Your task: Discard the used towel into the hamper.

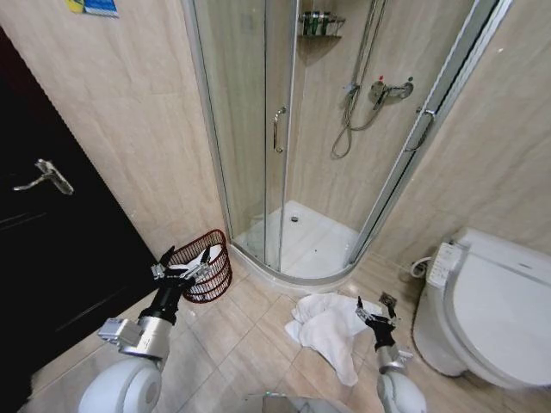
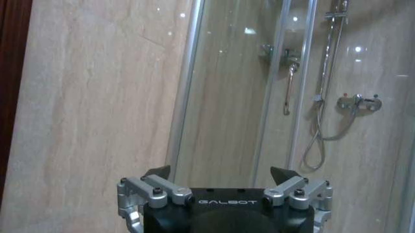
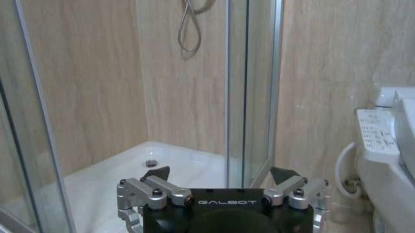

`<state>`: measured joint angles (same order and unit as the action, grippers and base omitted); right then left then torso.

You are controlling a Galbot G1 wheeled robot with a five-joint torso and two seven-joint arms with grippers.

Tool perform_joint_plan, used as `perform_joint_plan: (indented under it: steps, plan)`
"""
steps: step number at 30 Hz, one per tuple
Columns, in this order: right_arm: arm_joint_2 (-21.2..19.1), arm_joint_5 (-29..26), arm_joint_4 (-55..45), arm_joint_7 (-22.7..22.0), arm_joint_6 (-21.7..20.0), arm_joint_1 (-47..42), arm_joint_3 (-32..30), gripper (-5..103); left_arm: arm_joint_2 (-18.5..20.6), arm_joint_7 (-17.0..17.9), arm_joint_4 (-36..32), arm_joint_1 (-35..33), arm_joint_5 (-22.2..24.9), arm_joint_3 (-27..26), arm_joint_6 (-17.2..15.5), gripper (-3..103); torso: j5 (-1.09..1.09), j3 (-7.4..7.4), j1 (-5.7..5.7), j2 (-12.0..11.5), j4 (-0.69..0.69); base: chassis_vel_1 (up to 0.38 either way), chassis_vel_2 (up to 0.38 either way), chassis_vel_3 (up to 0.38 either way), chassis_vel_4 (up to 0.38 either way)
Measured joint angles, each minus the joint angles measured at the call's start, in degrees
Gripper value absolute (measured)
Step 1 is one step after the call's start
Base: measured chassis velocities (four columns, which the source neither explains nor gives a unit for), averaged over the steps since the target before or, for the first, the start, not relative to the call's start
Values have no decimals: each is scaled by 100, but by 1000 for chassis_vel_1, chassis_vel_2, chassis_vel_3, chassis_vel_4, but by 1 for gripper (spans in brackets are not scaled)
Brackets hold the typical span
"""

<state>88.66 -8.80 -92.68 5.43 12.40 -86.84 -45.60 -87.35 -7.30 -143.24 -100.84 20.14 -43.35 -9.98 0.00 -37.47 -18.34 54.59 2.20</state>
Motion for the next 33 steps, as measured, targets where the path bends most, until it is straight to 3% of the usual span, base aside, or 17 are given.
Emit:
perform_joint_plan:
  steps: [17,33]
  plan:
    - [172,37,455,30,147,225,151,100,0,0,0,0,0,0,0,100,0,218,178,-398,0,0,0,0,0]
    - [-52,-196,1692,439,-74,511,323,100,0,0,0,0,0,0,0,100,1,454,363,-819,0,0,0,0,0]
